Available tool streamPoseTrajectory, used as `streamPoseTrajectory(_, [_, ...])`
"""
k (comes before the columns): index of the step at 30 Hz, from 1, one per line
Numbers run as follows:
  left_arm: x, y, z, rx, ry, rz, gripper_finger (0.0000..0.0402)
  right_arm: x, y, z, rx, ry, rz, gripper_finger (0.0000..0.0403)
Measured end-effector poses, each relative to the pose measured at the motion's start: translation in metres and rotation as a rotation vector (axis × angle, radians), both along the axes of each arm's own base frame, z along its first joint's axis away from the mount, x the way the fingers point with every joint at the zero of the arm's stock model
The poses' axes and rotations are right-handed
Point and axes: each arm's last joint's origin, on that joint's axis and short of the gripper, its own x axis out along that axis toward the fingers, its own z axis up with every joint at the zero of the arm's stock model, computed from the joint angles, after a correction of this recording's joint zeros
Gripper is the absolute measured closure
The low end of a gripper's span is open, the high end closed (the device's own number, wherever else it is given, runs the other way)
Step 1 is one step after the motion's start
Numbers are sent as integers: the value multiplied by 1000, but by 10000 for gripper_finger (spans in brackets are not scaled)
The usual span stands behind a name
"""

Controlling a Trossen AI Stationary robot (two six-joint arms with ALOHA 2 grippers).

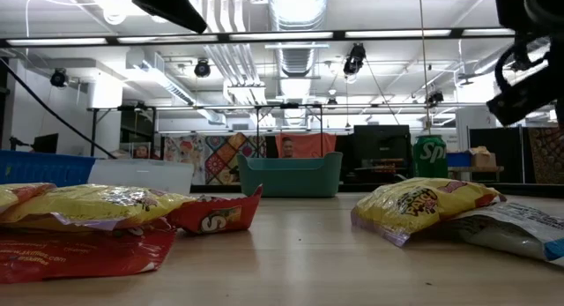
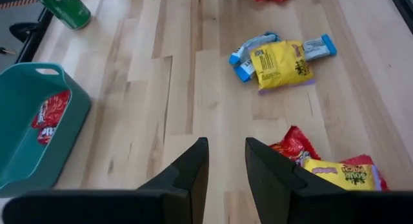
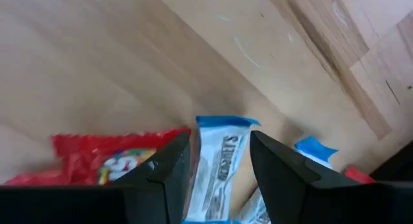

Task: Sort candy
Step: Put the white candy into the transparent bin

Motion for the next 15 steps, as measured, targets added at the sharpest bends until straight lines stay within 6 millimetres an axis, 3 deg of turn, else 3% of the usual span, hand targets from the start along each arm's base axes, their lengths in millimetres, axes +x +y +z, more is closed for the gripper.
streamPoseTrajectory(11, [10,-5,-16,26,30,3,316,5,-1,-17,-63,36,65,255])
streamPoseTrajectory(15, [15,-6,-25,49,58,3,316,5,-2,-15,-89,5,72,287])
